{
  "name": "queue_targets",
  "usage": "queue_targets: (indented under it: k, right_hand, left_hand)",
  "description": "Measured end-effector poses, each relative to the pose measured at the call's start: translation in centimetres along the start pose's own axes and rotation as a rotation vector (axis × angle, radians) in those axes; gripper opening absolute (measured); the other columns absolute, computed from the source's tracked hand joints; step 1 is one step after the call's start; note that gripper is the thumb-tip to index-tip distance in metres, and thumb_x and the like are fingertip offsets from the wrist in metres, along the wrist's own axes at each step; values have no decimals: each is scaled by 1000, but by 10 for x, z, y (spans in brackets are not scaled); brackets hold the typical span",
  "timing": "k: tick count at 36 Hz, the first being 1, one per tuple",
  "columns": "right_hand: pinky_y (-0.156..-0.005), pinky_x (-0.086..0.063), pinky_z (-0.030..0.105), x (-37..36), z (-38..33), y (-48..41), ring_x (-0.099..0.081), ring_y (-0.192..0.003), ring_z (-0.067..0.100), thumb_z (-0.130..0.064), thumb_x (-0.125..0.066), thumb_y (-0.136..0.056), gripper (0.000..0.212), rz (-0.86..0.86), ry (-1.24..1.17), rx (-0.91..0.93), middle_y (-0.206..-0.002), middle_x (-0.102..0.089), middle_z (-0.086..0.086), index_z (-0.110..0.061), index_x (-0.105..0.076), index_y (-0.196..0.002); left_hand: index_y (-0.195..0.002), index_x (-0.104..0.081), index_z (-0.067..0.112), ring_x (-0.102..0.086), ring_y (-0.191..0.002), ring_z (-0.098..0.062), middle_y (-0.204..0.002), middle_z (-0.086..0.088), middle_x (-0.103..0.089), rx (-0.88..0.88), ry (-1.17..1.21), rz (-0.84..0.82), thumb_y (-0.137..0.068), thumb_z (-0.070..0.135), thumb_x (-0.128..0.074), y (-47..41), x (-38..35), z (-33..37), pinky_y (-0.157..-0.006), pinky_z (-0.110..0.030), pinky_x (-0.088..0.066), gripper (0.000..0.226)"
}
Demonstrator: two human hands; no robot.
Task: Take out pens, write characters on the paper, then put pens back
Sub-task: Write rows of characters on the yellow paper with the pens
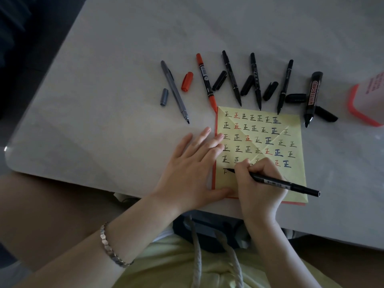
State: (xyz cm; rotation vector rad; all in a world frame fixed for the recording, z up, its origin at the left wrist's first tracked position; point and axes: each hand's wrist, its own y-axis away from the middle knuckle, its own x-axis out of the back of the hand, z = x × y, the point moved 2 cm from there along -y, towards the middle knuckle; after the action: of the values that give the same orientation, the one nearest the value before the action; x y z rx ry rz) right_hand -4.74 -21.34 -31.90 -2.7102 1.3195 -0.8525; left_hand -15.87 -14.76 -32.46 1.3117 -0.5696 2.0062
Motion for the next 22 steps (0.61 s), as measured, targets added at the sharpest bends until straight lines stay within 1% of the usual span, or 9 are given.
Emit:
queue_targets:
  k: [1, 2, 4, 6, 12, 15, 17, 20, 22]
  right_hand:
    - [-42, -29, 6, 0, 1, 0, -39, -40, 1, -4, -59, -70, 30, 2, -8, 0, -36, -34, -13, -5, -42, -46]
    - [-43, -29, 6, 0, 2, 0, -40, -40, 1, -4, -59, -70, 30, -1, -18, -4, -36, -38, -8, -7, -42, -46]
    - [-43, -31, 7, 1, 3, -1, -42, -41, 2, -7, -59, -70, 30, -9, -40, -19, -45, -50, -12, -13, -41, -47]
    - [-43, -32, 8, 2, 5, -1, -42, -41, 3, -8, -60, -70, 30, -14, -59, -30, -46, -50, -14, -15, -41, -47]
    - [-43, -31, 6, 2, 3, 1, -41, -40, 1, -8, -60, -68, 28, -45, -60, -49, -48, -50, -11, -8, -42, -46]
    - [-42, -31, 7, 1, 1, 1, -42, -40, 1, -7, -60, -68, 29, -63, -40, -42, -55, -51, -5, -1, -42, -46]
    - [-42, -31, 6, 0, 0, 1, -41, -40, 0, -7, -60, -68, 28, -68, -41, -32, -58, -52, -4, -2, -43, -46]
    - [-41, -30, 7, 1, 0, 1, -41, -40, 1, -5, -60, -68, 28, -72, -43, -16, -54, -50, -3, -4, -44, -46]
    - [-40, -30, 7, 1, -1, 0, -41, -40, 0, -3, -60, -67, 28, -75, -26, 2, -40, -38, 1, -1, -43, -45]
  left_hand:
    - [-134, -42, 15, -11, -140, -14, -148, 2, -33, 0, -1, 1, -68, 73, -52, 0, 0, 0, -113, -38, -5, 88]
    - [-134, -42, 14, -10, -140, -14, -148, 2, -33, -1, 0, 1, -68, 72, -52, 0, 0, 0, -113, -38, -5, 88]
    - [-134, -41, 15, -9, -140, -14, -149, 2, -32, -1, -3, -7, -68, 73, -51, 0, 0, 0, -113, -38, -5, 88]
    - [-134, -40, 15, -9, -140, -14, -149, 3, -32, -3, -18, -14, -69, 73, -49, 0, 0, 0, -113, -38, -4, 88]
    - [-134, -41, 14, -8, -140, -13, -149, 2, -32, -4, -12, -10, -70, 74, -47, 0, 1, 0, -113, -37, -3, 88]
    - [-134, -41, 15, -8, -140, -13, -149, 3, -32, 3, -11, -5, -70, 74, -49, 0, 0, 0, -113, -37, -3, 88]
    - [-134, -41, 15, -9, -140, -13, -148, 3, -32, 0, -11, -4, -70, 74, -49, 0, 0, 0, -113, -37, -3, 87]
    - [-134, -41, 14, -9, -140, -14, -148, 3, -32, -3, -9, -1, -71, 74, -48, 0, 0, 0, -113, -38, -3, 87]
    - [-134, -41, 14, -9, -140, -14, -148, 2, -33, -3, -10, 2, -71, 74, -48, 0, 1, 0, -113, -38, -3, 87]
